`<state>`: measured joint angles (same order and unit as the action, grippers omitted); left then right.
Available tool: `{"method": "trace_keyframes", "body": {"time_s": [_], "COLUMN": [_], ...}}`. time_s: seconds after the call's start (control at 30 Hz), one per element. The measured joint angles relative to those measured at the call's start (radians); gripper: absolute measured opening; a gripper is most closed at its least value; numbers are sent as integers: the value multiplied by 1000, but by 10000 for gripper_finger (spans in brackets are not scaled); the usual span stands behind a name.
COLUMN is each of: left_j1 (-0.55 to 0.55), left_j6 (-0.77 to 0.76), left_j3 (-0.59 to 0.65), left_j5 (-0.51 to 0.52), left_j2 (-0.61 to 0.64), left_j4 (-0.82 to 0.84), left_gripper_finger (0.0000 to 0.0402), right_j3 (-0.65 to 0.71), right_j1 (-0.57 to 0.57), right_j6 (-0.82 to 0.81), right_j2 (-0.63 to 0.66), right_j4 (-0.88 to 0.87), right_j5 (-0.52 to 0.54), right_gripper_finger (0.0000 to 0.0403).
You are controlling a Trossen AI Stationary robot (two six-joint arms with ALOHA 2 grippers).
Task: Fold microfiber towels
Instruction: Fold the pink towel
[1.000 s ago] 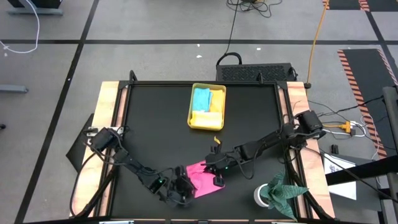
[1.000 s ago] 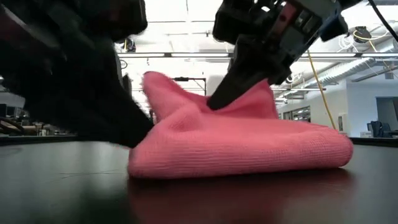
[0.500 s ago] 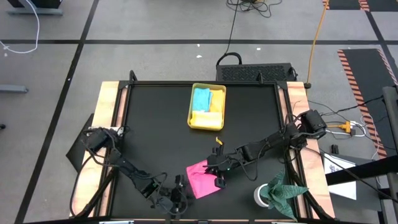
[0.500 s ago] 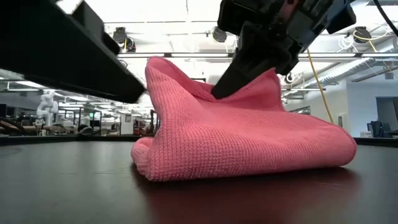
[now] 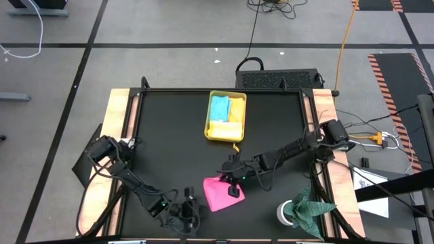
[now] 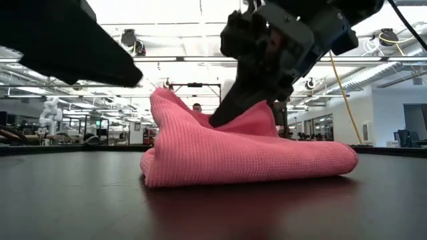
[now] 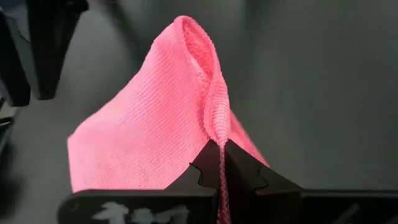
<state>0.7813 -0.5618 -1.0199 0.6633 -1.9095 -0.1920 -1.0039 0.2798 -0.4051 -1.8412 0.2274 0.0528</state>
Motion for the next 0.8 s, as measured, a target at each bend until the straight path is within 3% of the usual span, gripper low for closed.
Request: {"method": "trace_keyframes", "body": {"time_s": [0.2, 0.8], "left_j1": [-6, -101], "left_j6": [-15, -73], "left_j3": [0, 0], "left_j5": [73, 35], "left_j2": [0, -1], "left_j4": [2, -47], "left_gripper_finger": [97, 97], "right_j3": [49, 85], "right_j1": [-19, 10], "right_j6": [-27, -55], "right_j2": [0, -2], "right_j4": [8, 131], "right_j5": [2, -59], "right_gripper_finger": [0, 0]}}
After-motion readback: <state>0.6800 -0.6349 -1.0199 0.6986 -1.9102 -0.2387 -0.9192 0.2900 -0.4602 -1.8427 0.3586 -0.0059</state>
